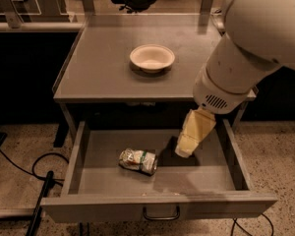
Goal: Pick 7up can from top drawer and place on counter
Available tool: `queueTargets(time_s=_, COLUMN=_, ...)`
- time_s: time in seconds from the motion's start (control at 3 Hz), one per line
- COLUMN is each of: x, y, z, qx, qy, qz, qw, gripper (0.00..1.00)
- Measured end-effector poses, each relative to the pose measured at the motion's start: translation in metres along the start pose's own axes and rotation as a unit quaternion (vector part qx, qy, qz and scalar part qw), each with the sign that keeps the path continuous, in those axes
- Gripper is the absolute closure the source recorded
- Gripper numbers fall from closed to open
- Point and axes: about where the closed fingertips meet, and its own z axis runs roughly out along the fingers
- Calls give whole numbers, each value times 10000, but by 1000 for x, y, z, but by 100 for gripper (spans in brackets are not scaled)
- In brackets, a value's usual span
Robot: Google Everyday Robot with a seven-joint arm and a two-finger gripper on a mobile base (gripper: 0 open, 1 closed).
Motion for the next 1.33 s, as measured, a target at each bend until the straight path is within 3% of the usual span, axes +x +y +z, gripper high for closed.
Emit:
queueTargets(time_s=0.33, x=-46, y=12, z=59, qx=-109, qy=-282, qz=31, qw=9995, gripper=0)
queueTargets(time_s=0.67, x=-46, y=12, z=60, qx=-115, qy=-288, qz=26, qw=9995, gripper=0)
queueTargets(time_s=1.33, x=-65, y=27, z=129, qx=-272, qy=-648, qz=-120, qw=9975, gripper=0)
